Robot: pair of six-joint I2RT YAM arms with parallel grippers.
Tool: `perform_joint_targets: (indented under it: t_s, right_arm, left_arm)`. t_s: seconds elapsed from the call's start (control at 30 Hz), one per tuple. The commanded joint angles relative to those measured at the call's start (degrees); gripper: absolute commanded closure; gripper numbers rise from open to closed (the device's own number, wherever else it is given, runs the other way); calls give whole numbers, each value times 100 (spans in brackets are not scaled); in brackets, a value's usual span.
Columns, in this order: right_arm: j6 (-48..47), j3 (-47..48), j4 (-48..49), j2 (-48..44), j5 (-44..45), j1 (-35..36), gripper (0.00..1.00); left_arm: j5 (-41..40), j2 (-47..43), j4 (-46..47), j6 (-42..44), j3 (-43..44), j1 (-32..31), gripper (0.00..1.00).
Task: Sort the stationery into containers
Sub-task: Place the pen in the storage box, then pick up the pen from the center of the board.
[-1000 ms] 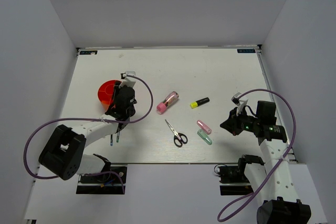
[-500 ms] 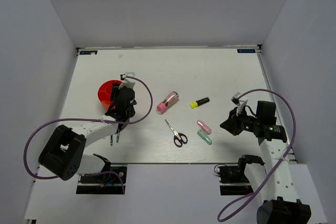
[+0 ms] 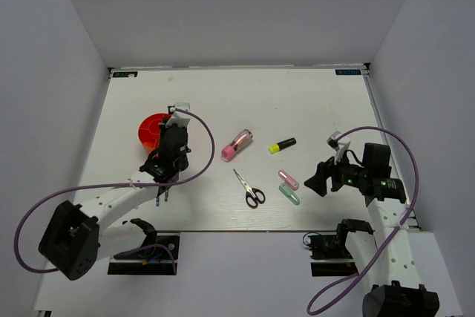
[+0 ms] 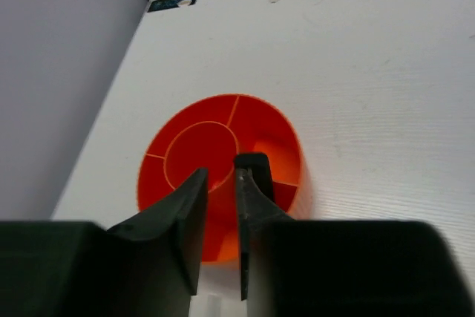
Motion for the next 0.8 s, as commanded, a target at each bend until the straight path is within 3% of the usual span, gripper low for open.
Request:
perform_joint_targets:
  t_s: [0.0,0.1,0.17,0.2,0.3,0.4,0.5,0.53,0.57,0.63,0.77]
  right_arm:
    - [-31,151,-43,-49,-112,10,18]
    - [30,150,54,-22,1,10,19]
    - [48,159,72,39,19,27,22]
    - [48,177,81,100,37,27,29]
    - [75,326,80,346,2,36,43]
    - [-171,598,81,644,-7,27,48]
    - [-1492,1028,-138,1135,-330,27,43]
    - [-2577,1099,-705,1286,-680,27,34]
    - [-3119,1230,-937,1540,-771,27,31]
    - [-5329,1337,-1524,1893,-947,36,23]
    - [-7284,1993,-2036,2894,-921,106,22]
  left_arm:
    - [8,-793,-1019,-476,413,-139,74]
    - [533,-1364,-2381,-1378,649,-140,82]
    - [1094,-1534,-3457,-1786,747,-148,81]
    - [1289,-1717,-3744,-2065,956,-140,64]
    - [2247,-1938,-4904,-2366,1204,-140,31]
    - [3405,-2087,-5792,-2525,1292,-148,17]
    - [4375,-2290,-6207,-2464,1214,-148,13]
    - [4611,-2343,-6251,-2455,1170,-148,13]
    - [4735,-2500,-6295,-2420,1134,-140,13]
    - [5070,-2615,-6322,-2289,890,-148,12]
    - [5325,-2967,-6067,-2270,423,-148,11]
